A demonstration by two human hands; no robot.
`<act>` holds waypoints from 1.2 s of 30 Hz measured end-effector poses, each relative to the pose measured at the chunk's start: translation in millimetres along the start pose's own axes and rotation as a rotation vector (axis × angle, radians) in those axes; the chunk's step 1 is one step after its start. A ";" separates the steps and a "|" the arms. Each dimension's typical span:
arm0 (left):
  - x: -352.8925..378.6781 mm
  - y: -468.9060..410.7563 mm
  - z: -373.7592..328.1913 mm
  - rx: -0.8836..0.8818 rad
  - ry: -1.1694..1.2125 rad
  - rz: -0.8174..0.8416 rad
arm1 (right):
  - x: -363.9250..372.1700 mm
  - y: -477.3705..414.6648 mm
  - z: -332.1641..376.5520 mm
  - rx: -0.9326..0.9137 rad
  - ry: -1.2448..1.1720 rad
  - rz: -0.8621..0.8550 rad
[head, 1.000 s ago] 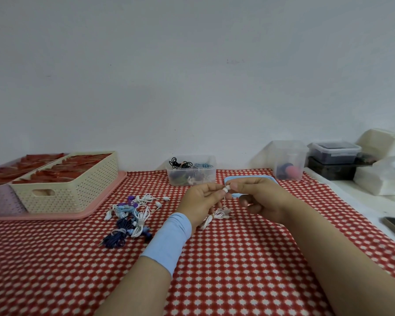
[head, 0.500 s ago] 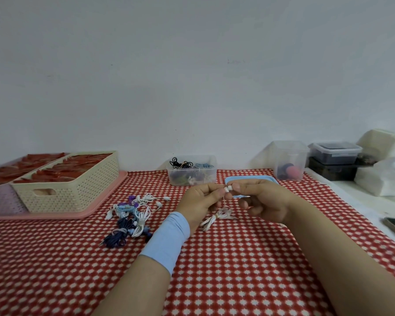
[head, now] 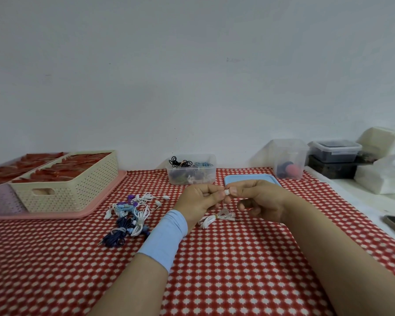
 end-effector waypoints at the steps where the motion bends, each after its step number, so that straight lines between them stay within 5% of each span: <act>1: -0.5 0.5 -0.8 0.004 -0.015 0.003 | -0.6 -0.8 -1.3 0.004 -0.007 -0.008; 18: -19.2 4.5 -11.4 0.022 -0.172 -0.140 | 3.8 10.3 28.2 -0.341 0.233 -0.108; 29: -21.6 6.8 -20.9 0.074 -0.292 -0.197 | 4.5 9.8 24.4 -0.294 0.104 -0.106; 36: -19.4 5.6 -17.9 0.055 -0.101 -0.165 | 8.0 10.9 23.1 -0.246 0.017 -0.013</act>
Point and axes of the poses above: each hand's wrist, its own y-axis away from the middle knuckle, its own x-axis out of the palm, z = x × y, the point moved 10 cm from there along -y, towards the middle knuckle, and after that the axes turned 14 degrees about -y, right-handed, at the moved point
